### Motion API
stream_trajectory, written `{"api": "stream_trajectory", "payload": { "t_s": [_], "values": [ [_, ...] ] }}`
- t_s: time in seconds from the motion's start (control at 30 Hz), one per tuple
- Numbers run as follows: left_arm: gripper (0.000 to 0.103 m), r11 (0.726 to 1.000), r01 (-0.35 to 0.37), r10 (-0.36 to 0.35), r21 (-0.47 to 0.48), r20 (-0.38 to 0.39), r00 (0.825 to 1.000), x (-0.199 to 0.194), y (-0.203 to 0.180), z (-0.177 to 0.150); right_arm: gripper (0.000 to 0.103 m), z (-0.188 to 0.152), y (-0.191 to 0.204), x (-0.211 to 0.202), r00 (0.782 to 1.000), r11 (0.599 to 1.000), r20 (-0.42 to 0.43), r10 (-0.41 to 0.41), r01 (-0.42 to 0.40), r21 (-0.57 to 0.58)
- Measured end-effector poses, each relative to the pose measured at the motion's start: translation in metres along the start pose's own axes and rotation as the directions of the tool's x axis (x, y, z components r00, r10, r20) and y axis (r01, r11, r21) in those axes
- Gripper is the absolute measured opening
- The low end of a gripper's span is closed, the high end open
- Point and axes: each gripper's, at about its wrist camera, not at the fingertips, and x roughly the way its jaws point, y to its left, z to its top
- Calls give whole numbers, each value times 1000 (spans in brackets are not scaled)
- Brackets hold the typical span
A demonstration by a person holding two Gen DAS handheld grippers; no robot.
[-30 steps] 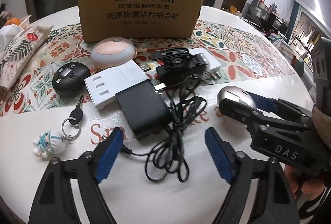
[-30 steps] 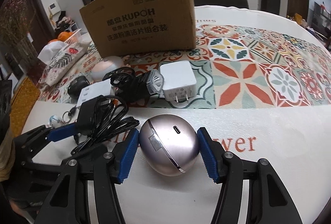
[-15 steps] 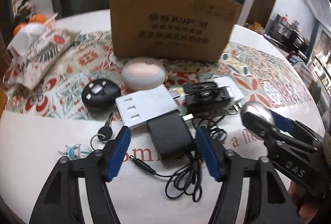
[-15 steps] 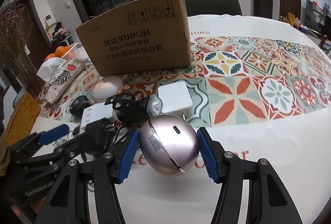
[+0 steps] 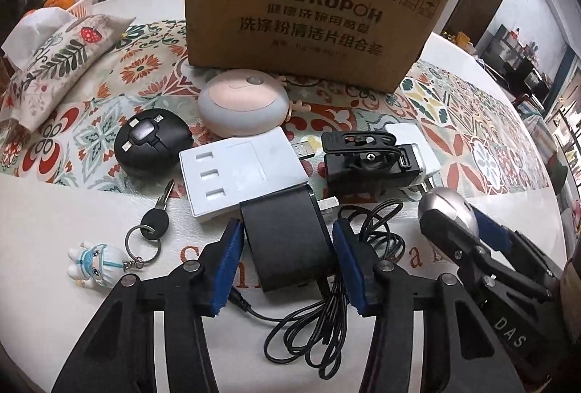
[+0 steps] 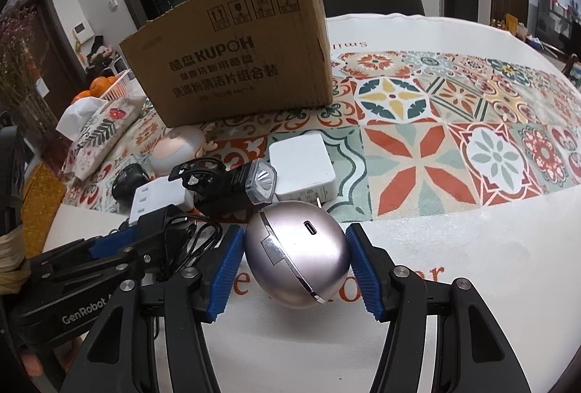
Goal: Organize rigid objects
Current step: 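Grasp the black power adapter with the left tool while the right tool holds the mouse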
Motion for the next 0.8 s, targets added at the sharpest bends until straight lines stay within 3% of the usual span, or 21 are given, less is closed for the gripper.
{"api": "stream_trajectory", "payload": {
  "t_s": [0.4,0.6,0.8],
  "values": [
    [43,999,34,-33,14,-74,997,-10,6,-13,59,-7,9,-4,999,1000,-23,25,-25,-12],
    [44,997,14,-3,79,-142,990,1,1,-9,59,-13,15,-7,999,999,-43,27,-28,-22],
    [43,990,-35,54,139,-132,990,6,-7,-4,59,-15,13,-2,997,1000,-65,31,-31,-1]
  ]
}}
